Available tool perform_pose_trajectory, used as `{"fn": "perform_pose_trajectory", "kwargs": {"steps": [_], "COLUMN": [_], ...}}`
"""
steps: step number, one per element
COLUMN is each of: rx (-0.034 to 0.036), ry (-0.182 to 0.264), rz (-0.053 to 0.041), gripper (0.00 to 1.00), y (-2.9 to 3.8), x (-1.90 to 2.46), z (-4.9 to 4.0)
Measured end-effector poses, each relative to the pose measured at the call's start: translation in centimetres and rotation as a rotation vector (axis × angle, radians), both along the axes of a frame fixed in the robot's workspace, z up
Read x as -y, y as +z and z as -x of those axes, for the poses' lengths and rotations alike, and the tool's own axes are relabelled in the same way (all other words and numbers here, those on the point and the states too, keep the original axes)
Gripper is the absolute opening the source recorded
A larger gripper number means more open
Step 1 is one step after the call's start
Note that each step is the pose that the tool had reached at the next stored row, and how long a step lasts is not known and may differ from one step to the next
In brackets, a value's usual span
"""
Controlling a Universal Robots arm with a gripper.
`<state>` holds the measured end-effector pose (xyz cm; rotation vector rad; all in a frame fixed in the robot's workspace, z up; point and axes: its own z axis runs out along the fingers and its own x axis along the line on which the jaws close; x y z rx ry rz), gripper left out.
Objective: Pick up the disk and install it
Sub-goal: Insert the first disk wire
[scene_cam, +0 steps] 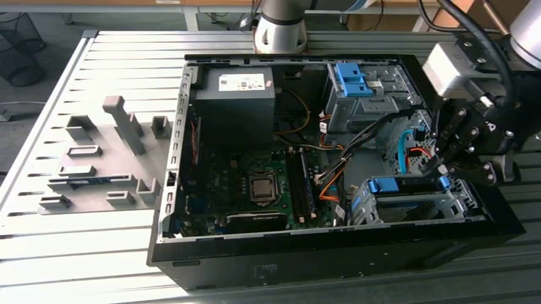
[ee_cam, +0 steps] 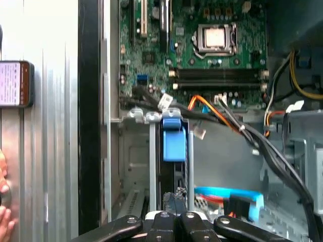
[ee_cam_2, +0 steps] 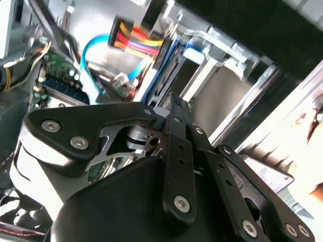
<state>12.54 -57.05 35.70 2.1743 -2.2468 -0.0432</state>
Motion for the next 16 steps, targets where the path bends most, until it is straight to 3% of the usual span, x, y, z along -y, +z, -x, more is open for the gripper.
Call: {"fn": "perform_pose_trajectory", "kwargs": {"steps": [3,7,12,16], "rx": [0.0000,-0.0001,-0.0008,-0.0022], "ry": [0.010,0.014,0.015,0.015], "rz": [-0.0005,-0.0004,-0.0004,-0.0003], "gripper": [0.11,0.11,0.11,0.11], "y": [0.22,0.35,0.26,0.16], "x": [-0.11,-0.76,-1.13,-1.90], "z": [-0.08,-0.13,-0.43,-0.90]}}
